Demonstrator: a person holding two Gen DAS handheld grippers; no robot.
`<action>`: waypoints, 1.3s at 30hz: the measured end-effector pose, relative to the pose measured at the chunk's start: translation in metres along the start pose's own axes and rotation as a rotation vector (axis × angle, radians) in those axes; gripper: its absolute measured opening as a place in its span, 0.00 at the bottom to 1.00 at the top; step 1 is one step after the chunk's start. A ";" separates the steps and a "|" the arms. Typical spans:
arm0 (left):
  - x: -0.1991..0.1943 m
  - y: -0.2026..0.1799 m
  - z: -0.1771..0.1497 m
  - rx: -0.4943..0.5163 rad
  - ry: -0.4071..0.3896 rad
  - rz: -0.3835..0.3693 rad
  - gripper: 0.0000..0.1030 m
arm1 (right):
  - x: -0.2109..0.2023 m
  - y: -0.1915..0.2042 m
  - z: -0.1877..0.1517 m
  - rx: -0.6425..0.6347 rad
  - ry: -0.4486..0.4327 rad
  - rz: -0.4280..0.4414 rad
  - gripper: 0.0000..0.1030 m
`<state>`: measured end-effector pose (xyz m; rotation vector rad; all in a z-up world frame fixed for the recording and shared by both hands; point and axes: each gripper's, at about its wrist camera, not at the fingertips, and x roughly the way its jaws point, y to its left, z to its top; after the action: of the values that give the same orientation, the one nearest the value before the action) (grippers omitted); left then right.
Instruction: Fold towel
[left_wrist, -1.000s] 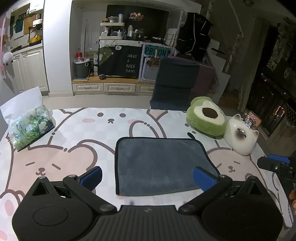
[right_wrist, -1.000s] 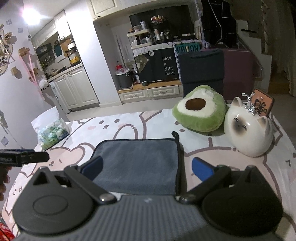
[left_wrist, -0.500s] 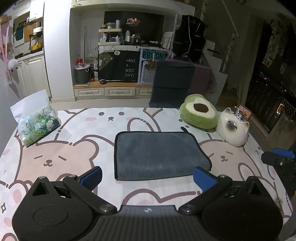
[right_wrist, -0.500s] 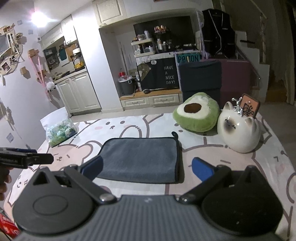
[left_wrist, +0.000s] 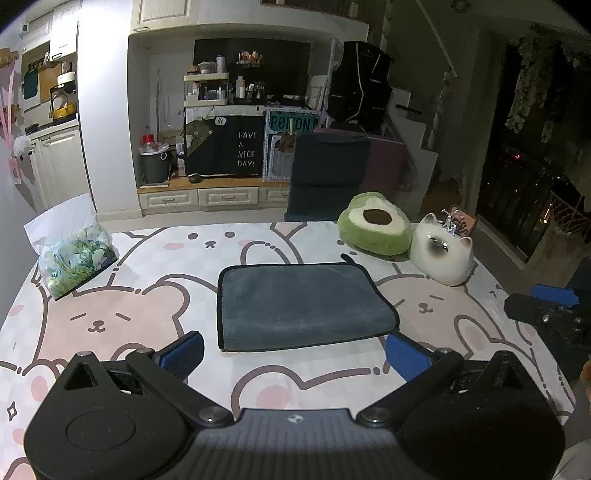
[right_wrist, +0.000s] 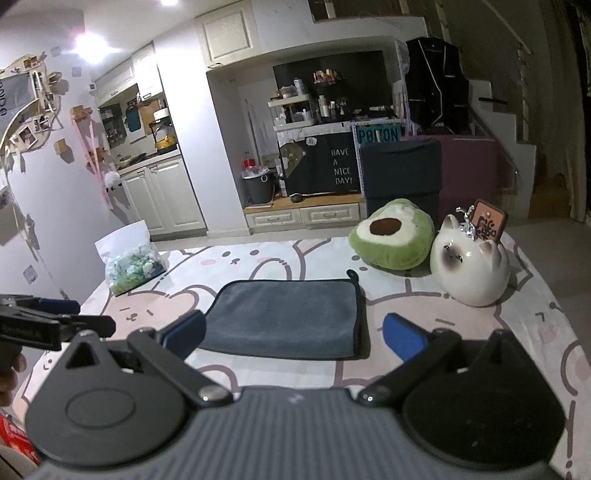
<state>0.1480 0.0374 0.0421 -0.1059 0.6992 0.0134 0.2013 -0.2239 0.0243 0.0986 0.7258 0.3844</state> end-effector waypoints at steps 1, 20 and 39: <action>-0.002 0.000 -0.001 0.001 -0.003 -0.001 1.00 | -0.002 0.002 -0.001 -0.003 -0.003 0.000 1.00; -0.047 -0.007 -0.034 0.002 -0.059 0.002 1.00 | -0.046 0.029 -0.030 -0.062 0.001 0.009 1.00; -0.076 -0.006 -0.078 -0.020 -0.068 -0.030 1.00 | -0.085 0.043 -0.063 -0.079 0.003 0.010 1.00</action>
<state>0.0399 0.0255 0.0322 -0.1342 0.6294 -0.0046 0.0877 -0.2190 0.0400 0.0268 0.7121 0.4224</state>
